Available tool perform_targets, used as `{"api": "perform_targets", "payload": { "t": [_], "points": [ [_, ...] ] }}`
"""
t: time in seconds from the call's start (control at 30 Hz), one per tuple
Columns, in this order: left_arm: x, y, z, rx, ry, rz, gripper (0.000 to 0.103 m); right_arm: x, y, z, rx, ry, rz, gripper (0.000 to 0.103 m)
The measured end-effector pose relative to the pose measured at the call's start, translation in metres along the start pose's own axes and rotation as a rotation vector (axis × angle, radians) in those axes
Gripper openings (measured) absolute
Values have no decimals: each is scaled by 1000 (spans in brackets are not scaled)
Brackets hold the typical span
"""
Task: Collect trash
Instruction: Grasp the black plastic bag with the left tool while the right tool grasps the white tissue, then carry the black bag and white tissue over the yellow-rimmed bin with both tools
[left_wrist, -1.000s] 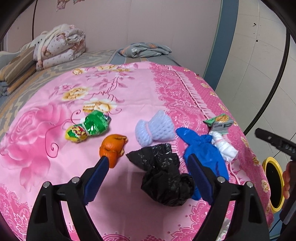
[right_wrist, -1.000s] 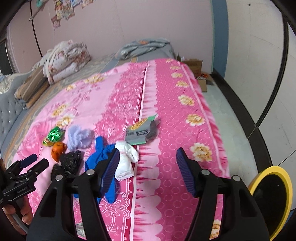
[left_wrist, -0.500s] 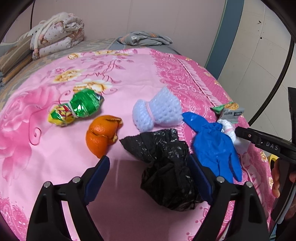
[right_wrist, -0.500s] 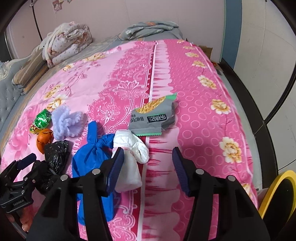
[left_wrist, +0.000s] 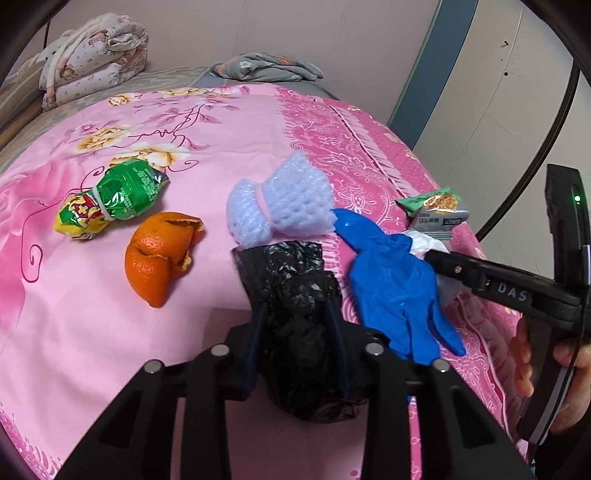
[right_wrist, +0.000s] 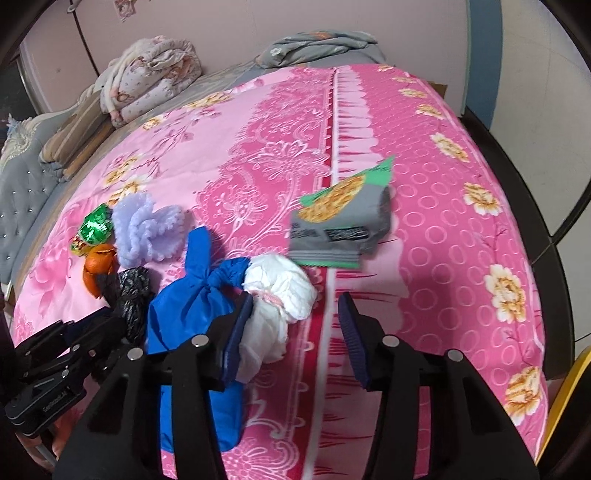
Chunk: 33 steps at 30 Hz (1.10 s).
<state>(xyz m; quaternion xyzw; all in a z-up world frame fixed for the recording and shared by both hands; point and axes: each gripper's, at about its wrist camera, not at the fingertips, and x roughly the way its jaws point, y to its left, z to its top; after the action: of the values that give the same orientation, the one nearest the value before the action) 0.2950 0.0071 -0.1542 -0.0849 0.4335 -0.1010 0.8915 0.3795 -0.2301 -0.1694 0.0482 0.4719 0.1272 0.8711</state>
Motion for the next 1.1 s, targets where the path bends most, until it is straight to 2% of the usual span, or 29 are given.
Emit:
{"api": "perform_targets", "payload": {
  "t": [0.1,0.17,0.2,0.43,0.7,0.93,1.1],
  "points": [
    [-2,2,0,-15,-9,-10,22,3,5,-1,-8,12,31,33],
    [-3,4,0,-23,-11,-13,20,0,10,-2,-20,2,41,22],
    [-3,4,0,-26,-12,-14,19,-2,13,-2,-29,-2,41,20],
    [-11,2,1,-12,-24,1,15,-14,15,-3,-33,-31,35,18],
    [-29,3,5,-19,-43,20,14,-52,11,-2,-24,-76,40,18],
    [-57,-7,13,-18,-77,38,14,-100,2,-7,-11,-117,52,18],
    [-87,-27,21,3,-125,51,14,-151,-7,-9,5,-181,47,18]
  ]
}}
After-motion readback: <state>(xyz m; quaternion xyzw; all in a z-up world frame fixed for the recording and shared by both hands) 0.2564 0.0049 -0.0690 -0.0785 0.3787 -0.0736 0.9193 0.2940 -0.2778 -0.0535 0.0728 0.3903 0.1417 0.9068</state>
